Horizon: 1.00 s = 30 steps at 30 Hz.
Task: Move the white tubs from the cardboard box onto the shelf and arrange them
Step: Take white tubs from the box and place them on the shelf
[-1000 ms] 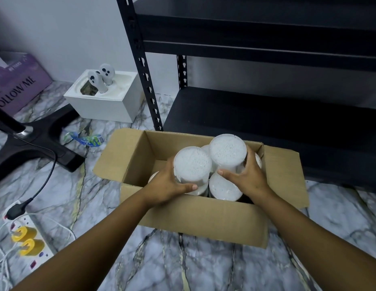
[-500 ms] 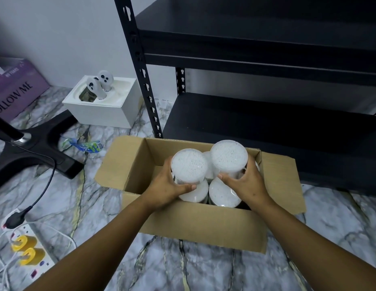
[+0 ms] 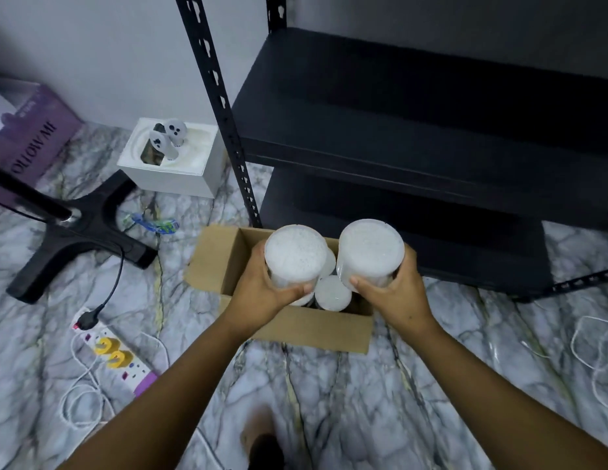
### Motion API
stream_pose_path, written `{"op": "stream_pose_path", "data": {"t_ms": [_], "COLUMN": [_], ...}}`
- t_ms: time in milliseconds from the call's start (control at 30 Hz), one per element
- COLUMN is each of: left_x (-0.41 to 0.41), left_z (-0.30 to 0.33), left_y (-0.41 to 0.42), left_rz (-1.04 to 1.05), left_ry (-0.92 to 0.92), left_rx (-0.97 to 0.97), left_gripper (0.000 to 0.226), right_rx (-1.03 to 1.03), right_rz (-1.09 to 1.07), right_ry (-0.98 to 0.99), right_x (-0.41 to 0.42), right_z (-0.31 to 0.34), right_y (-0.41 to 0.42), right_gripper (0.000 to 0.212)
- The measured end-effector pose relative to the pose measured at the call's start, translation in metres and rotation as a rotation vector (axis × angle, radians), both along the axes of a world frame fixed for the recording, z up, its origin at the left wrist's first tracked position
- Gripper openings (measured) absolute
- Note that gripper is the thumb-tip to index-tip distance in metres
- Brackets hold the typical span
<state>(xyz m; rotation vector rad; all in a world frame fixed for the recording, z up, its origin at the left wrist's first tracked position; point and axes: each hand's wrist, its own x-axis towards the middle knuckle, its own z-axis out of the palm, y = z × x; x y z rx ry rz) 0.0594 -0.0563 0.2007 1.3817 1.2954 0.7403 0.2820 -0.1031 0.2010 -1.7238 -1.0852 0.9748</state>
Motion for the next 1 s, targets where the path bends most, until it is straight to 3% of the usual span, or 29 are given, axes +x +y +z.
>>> {"op": "stream_pose_path", "data": {"t_ms": [200,633,1000], "left_x": [0.007,0.036,0.080], "left_z": [0.121,0.334,0.451], "left_y": [-0.021,-0.065,-0.110], "left_rz": [-0.024,-0.006,-0.046], "left_ry": [-0.047,-0.103,-0.035], "left_rx": [-0.009,0.080,0.169], "left_gripper": [0.084,0.084,0.081], "right_rx": [0.020,0.097,0.145], "right_rz": [0.025,-0.034,-0.162], "right_ry": [0.002,0.029,-0.027], "right_x": [0.000,0.017,0.064], "right_z": [0.115,0.321,0.449], "right_y": [-0.021,-0.082,-0.141], "right_gripper": [0.096,0.093,0.090]}}
